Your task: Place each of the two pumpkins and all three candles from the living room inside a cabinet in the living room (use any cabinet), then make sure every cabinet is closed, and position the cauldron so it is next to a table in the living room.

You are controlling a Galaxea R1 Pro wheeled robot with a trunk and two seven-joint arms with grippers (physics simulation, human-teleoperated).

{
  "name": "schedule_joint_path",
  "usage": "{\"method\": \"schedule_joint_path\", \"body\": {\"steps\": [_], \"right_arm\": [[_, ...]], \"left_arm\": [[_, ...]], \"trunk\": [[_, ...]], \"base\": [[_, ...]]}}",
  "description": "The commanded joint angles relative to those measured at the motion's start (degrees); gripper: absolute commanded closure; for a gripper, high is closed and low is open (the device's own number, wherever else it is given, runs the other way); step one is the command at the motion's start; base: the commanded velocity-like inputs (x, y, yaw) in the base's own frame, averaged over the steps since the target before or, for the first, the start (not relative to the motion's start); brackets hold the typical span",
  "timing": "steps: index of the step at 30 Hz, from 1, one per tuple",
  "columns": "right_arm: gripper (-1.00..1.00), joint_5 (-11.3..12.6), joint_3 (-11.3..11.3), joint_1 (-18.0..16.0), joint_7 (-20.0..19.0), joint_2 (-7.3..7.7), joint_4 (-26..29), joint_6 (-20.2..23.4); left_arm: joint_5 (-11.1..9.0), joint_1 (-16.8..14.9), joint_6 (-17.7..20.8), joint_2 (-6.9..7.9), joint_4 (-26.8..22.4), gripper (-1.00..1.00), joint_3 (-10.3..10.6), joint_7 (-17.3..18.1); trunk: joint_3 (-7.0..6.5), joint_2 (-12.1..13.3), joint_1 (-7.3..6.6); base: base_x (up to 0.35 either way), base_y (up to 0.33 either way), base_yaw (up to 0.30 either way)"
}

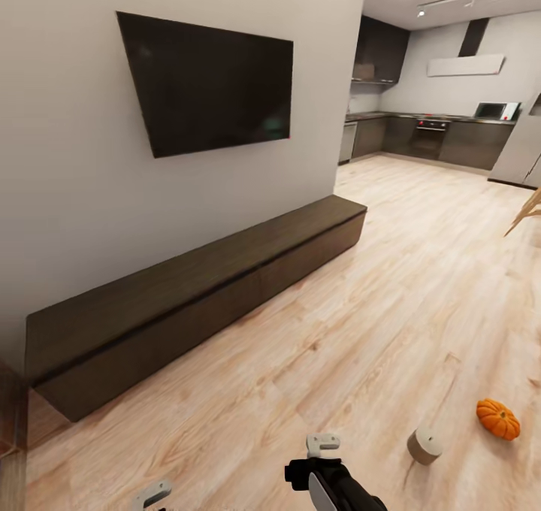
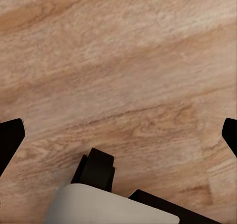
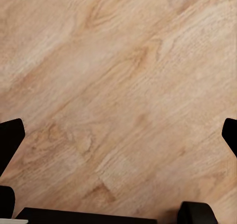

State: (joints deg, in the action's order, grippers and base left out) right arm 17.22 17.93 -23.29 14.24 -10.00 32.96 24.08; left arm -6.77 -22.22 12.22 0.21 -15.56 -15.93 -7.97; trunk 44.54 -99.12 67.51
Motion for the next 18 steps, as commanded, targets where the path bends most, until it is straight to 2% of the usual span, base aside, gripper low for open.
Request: {"method": "schedule_joint_path", "body": {"steps": [1, 10, 18], "right_arm": [[-1.00, 0.01, 0.00, 0.00, 0.00, 0.00, 0.00, 0.00], [-1.00, 0.01, 0.00, 0.00, 0.00, 0.00, 0.00, 0.00], [-1.00, 0.01, 0.00, 0.00, 0.00, 0.00, 0.00, 0.00]], "left_arm": [[0.00, 0.00, 0.00, 0.02, 0.00, -1.00, 0.01, 0.02], [0.00, -0.01, 0.00, -0.04, 0.00, -1.00, 0.02, 0.03], [0.00, -0.01, 0.00, -0.04, 0.00, -1.00, 0.02, 0.06]], "trunk": [[0.02, 0.00, 0.00], [0.20, 0.00, 0.00], [0.33, 0.00, 0.00]], "base": [[0.000, 0.000, 0.273], [0.014, -0.022, 0.274], [0.093, -0.127, 0.274]]}}
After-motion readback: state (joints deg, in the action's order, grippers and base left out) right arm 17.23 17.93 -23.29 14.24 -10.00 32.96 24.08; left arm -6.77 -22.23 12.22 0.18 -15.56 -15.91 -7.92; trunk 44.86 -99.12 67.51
